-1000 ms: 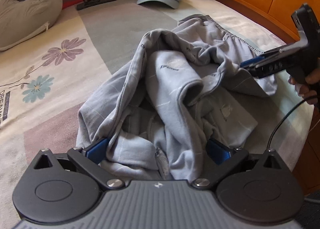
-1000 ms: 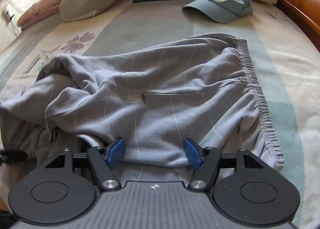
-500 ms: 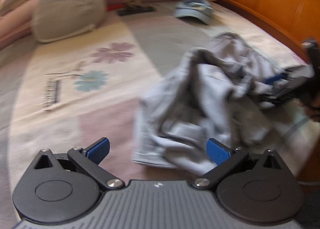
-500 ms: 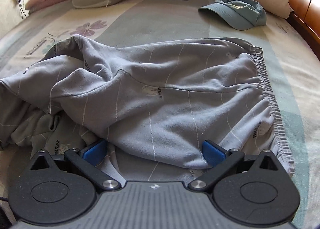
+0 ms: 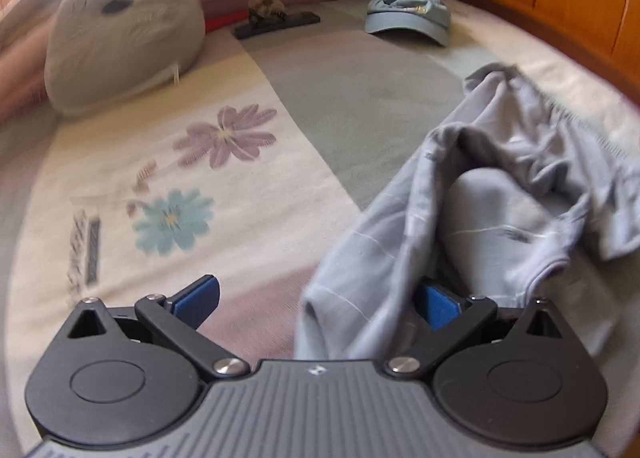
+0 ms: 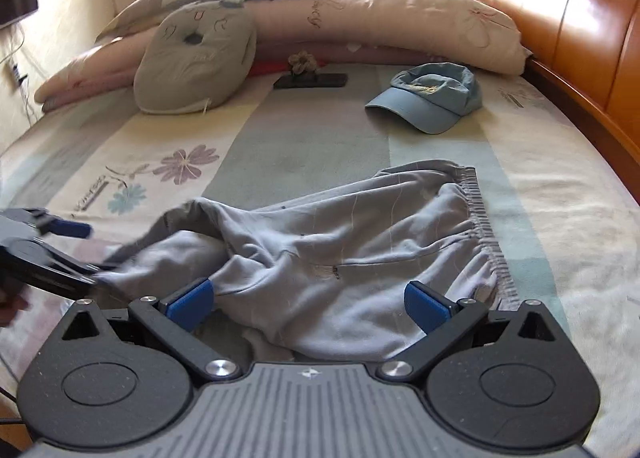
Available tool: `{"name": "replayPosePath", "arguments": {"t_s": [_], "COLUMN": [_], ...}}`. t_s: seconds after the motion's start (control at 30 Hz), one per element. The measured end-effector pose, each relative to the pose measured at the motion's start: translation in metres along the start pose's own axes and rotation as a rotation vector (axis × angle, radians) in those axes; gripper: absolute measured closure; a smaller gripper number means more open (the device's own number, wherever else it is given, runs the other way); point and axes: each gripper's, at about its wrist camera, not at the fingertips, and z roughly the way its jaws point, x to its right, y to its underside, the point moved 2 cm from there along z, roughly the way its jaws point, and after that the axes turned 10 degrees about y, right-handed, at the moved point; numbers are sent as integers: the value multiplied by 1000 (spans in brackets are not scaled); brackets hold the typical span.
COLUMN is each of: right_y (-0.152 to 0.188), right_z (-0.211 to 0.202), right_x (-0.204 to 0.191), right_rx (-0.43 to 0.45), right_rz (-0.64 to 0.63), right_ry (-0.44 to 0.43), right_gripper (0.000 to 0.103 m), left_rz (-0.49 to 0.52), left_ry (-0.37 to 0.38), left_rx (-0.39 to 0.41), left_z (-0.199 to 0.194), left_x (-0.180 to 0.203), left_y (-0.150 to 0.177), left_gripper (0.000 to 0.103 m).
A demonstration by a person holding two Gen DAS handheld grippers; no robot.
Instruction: Fold clothes
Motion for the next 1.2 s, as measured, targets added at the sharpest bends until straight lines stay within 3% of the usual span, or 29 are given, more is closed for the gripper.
{"name": "replayPosePath", "arguments": {"t_s": [0.27,0.33,0.47,0.63,0.73,1.2], "right_y": [13,14,15,17,17,21], "right_z": [-15,-16,-21,-23,-23,-25], "right_x": [-23,-27,-34,-43,-46,-65], "right_rx": [-5,-6,0,-5,-6,-21], "right_rz": [-19,-12,4,-7,-5,-23], "right_ry": [58,69,84,111,111,135], "right_gripper": [0,0,0,0,0,0], "left_rz": [118,111,-4,90,0,114], "left_ry": [-31,-40,-32,-19,-1,-122], "left_rx": [-70,-46,-5,-29,-12,38], "left_z": [15,11,-1,-3,-2,24], "left_x": [-1,-5,-32,-32,-49,-83], "left_y": [0,-2,-16,-11,-22,-106], "left_gripper": [1,1,1,1,1,1]}}
